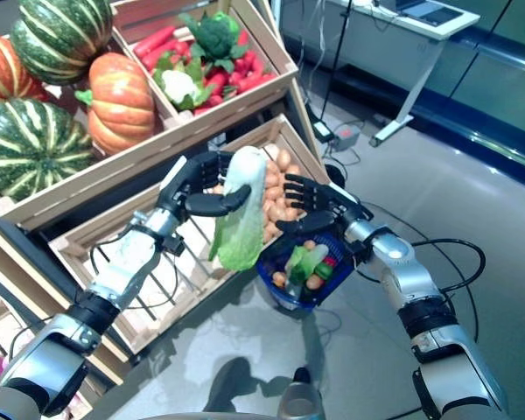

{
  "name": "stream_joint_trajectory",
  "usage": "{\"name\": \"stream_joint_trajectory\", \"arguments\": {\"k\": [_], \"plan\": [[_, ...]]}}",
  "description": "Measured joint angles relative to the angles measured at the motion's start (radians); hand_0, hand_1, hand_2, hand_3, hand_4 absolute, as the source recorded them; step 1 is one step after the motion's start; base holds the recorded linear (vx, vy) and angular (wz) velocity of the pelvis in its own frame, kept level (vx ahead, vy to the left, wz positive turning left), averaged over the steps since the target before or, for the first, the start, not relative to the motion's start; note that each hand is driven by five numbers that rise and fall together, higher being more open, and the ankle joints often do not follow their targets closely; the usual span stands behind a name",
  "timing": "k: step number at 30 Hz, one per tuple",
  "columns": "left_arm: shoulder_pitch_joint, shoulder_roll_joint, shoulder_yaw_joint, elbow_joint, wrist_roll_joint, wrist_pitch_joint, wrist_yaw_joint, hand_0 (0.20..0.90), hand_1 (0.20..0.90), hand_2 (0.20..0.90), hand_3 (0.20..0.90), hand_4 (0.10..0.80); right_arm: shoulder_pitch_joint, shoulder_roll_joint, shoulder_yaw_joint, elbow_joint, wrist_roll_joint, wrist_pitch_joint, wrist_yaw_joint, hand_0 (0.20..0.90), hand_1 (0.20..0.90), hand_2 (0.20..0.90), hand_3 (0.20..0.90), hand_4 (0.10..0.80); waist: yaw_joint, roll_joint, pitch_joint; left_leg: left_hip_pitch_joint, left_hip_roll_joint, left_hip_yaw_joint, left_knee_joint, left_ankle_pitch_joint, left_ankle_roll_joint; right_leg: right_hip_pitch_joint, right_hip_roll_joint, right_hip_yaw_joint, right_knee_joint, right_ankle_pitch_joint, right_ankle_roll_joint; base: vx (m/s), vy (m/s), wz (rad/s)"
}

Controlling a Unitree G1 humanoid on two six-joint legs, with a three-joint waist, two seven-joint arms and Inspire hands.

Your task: Put vegetables into the basket

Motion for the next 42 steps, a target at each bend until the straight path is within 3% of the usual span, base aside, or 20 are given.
{"name": "stream_joint_trajectory", "arguments": {"k": [7,17,29,42], "plan": [[0.066,-0.013,0.015,0.000,-0.129,0.011,-0.045,0.300,0.300,0.300,0.300,0.400,0.013,0.001,0.012,0.009,0.013,0.035,0.111,0.900,0.900,0.900,0.900,0.800,0.005,-0.026,-0.037,0.018,-0.021,-0.003,-0.066,0.040,0.006,0.033,0.005,0.013,-0.093,0.052,0.003,0.006,0.012,0.02],[0.091,-0.022,0.014,0.000,-0.152,0.030,-0.157,0.300,0.300,0.300,0.300,0.400,0.014,0.002,0.071,0.030,0.118,0.236,0.333,0.900,0.900,0.900,0.900,0.800,0.012,-0.045,-0.057,0.024,-0.020,-0.009,-0.076,0.057,0.005,0.060,0.010,0.015,-0.124,0.075,-0.003,0.015,-0.007,0.02],[0.130,0.000,0.000,0.000,-0.149,0.052,-0.288,0.300,0.300,0.300,0.300,0.400,0.037,0.041,0.081,0.034,0.162,0.382,0.387,0.900,0.900,0.900,0.900,0.800,0.042,-0.054,-0.079,0.035,-0.021,-0.033,-0.098,0.078,0.006,0.077,0.011,0.013,-0.128,0.078,-0.004,0.030,0.003,0.05],[0.159,-0.006,-0.053,0.000,-0.208,0.068,-0.378,0.300,0.300,0.300,0.300,0.400,0.037,0.085,0.110,0.052,0.240,0.447,0.400,0.900,0.900,0.900,0.900,0.800,0.057,-0.055,-0.109,0.034,-0.021,-0.037,-0.105,0.086,0.006,0.082,0.011,0.012,-0.128,0.078,-0.004,0.006,0.001,0.01]]}}
